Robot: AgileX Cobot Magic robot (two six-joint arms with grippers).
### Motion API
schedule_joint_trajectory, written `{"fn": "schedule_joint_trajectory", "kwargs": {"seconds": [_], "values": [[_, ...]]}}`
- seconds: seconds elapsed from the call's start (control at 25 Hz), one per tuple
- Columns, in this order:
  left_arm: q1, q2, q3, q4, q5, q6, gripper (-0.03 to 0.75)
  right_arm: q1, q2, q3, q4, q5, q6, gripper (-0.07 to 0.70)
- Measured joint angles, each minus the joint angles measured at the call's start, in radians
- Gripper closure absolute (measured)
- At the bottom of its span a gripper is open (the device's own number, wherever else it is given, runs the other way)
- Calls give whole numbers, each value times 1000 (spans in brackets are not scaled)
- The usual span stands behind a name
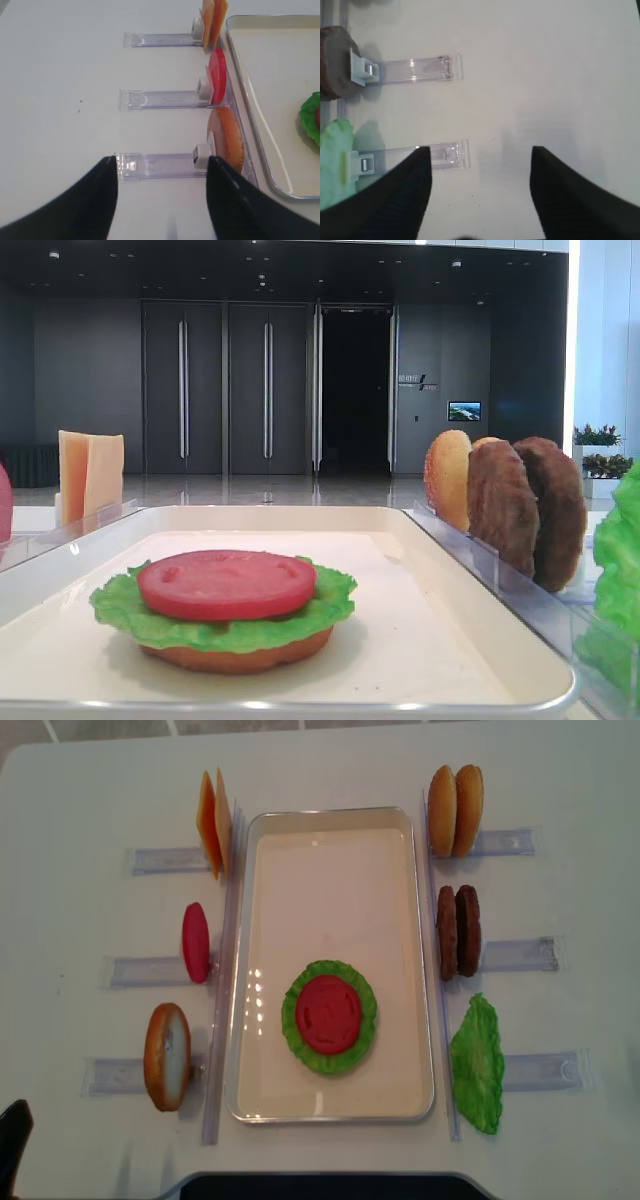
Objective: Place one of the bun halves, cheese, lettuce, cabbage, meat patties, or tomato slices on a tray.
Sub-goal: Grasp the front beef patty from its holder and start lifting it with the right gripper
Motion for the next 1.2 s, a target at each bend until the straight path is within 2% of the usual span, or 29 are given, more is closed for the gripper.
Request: {"fn": "schedule_joint_trajectory", "kwargs": {"seconds": [0.36, 0.6, 0.92, 1.08, 1.2], "values": [[0, 0, 0, 0, 0, 0, 284, 0, 220, -1, -1, -70, 1, 192], [0, 0, 0, 0, 0, 0, 284, 0, 257, -6, -1, -78, 1, 192], [0, 0, 0, 0, 0, 0, 284, 1, 257, -44, 0, -79, 1, 136], [0, 0, 0, 0, 0, 0, 284, 47, 257, -60, -1, -80, 21, 134], [0, 0, 0, 0, 0, 0, 284, 120, 266, -61, -12, -84, 64, 132]]}}
